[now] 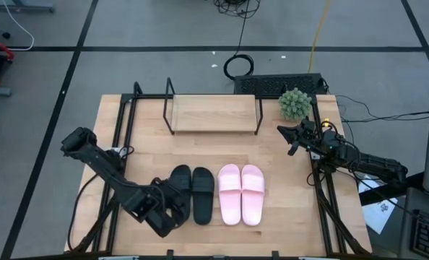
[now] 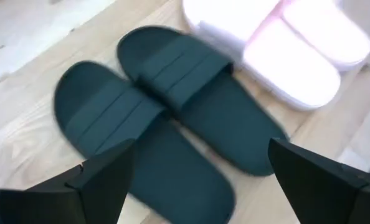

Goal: Pick and place slides into the shelf
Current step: Put the left black slipper on the shelf

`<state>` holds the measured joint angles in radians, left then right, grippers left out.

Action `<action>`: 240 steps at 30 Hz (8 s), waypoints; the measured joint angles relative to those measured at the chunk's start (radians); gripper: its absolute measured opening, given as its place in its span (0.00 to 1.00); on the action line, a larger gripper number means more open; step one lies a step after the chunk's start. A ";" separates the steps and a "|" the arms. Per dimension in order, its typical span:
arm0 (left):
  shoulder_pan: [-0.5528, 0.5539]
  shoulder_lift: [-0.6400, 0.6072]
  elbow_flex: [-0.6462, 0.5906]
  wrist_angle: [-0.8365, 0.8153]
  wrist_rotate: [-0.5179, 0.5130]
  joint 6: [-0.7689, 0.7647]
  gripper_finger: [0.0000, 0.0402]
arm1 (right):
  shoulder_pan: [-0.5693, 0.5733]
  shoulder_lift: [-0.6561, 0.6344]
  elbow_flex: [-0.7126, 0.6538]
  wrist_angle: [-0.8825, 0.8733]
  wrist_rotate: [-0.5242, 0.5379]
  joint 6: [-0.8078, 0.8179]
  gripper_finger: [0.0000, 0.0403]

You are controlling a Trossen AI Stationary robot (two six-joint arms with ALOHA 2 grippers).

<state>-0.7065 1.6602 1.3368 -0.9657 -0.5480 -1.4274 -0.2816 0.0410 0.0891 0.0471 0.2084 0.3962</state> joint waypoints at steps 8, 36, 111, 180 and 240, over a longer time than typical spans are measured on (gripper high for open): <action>0.006 0.006 -0.039 -0.044 -0.033 0.017 0.91 | 0.000 0.004 0.000 -0.001 0.000 0.002 0.00; 0.064 0.144 -0.036 -0.188 0.051 0.193 0.91 | 0.000 0.013 -0.047 0.058 0.006 -0.020 0.00; 0.162 0.244 -0.089 -0.197 -0.001 0.224 0.91 | 0.000 0.019 -0.051 0.091 0.000 -0.042 0.00; 0.197 0.250 -0.054 -0.390 0.058 0.119 0.01 | 0.000 0.019 -0.051 0.091 -0.004 -0.019 0.00; 1.151 0.026 -0.122 0.539 -0.191 2.137 0.00 | 0.000 0.019 -0.051 0.129 0.008 0.112 0.00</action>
<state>0.4446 1.6859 1.2153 -0.4271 -0.7386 0.7097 -0.2813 0.0604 0.0383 0.1761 0.2165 0.5081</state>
